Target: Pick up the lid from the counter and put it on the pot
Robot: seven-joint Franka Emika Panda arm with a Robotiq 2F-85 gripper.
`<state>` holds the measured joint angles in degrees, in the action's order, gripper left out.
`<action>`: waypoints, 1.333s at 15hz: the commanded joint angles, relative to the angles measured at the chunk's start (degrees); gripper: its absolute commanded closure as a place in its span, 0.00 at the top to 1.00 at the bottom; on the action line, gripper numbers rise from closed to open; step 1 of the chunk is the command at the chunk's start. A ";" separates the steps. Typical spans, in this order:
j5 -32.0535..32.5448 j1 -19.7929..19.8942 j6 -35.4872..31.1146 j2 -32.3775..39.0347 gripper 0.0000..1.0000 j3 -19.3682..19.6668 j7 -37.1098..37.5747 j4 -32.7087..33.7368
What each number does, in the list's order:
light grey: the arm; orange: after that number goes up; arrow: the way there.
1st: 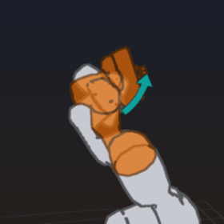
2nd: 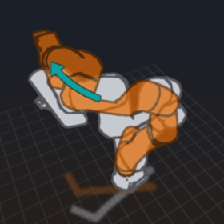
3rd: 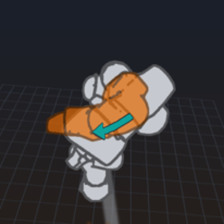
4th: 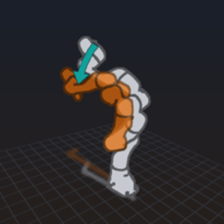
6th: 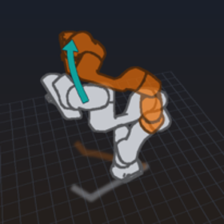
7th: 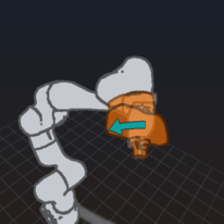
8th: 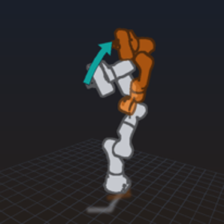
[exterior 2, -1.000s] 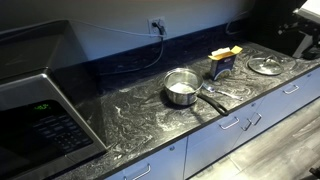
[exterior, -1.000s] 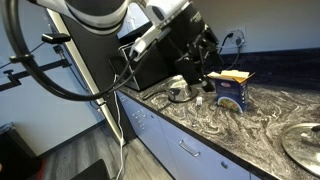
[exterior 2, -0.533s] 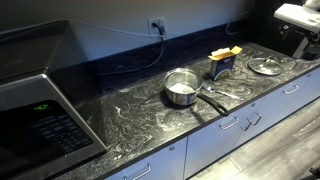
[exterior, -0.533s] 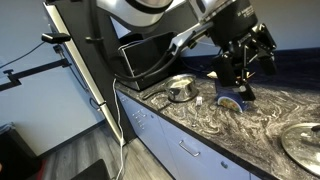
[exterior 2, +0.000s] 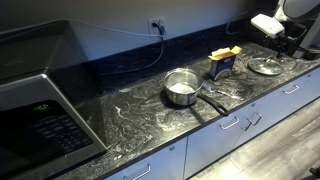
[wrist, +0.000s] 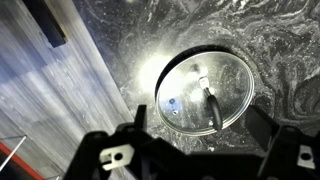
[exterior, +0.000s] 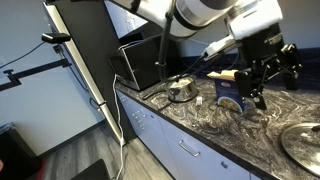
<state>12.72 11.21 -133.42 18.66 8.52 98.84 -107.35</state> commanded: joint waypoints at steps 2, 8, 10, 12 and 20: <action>-7.94 0.70 -5.79 4.44 1.00 2.67 -5.55 3.27; -10.71 0.81 -12.04 8.11 1.00 5.15 -14.95 4.32; -10.78 0.72 -11.54 9.03 1.00 5.58 -17.34 4.87; -10.14 0.31 -11.25 10.06 1.00 6.38 -18.72 5.58; -10.24 -0.14 -10.02 13.27 1.00 7.90 -21.57 8.43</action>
<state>3.25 11.89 -144.79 30.39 15.30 79.14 -101.17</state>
